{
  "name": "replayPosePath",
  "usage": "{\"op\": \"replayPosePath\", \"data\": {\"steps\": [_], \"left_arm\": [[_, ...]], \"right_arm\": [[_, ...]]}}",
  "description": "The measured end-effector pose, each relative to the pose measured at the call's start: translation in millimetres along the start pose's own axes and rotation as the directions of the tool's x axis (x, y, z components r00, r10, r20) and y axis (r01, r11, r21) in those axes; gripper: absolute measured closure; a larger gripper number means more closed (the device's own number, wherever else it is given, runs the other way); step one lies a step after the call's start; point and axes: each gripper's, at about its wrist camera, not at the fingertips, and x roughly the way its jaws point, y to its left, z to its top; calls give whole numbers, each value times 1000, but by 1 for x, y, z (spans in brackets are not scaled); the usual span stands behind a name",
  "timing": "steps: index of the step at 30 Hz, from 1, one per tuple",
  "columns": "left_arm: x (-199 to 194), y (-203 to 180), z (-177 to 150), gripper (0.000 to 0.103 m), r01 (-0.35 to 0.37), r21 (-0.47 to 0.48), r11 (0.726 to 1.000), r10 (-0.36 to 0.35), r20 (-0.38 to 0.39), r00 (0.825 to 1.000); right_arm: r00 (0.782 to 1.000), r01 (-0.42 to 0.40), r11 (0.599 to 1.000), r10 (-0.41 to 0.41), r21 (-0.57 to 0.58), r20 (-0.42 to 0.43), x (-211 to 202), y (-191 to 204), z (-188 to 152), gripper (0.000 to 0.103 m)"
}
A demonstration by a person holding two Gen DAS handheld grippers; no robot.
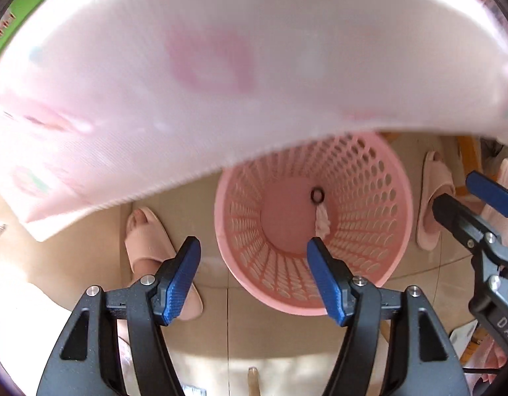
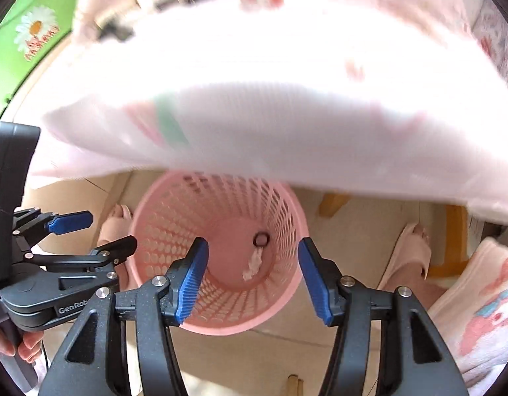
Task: Collect trash
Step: 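Raise both open grippers back toward the chair seat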
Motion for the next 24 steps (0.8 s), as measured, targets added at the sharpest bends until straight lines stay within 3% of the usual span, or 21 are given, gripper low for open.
{"op": "replayPosePath", "data": {"steps": [8,11,14,24], "left_arm": [[-57,20,0,35,7,-52,999,1,162,987],[-75,26,2,34,7,-62,998,6,207,978],[-90,30,4,29,-5,-65,998,22,267,963],[-111,41,12,28,-7,-88,996,37,347,937]], "right_arm": [[979,12,999,-2,-46,204,-71,8,9,27],[961,23,999,-9,-49,277,-93,6,10,19],[940,46,997,-24,-57,342,-111,9,12,18],[913,75,996,-49,-49,405,-125,7,13,18]]}}
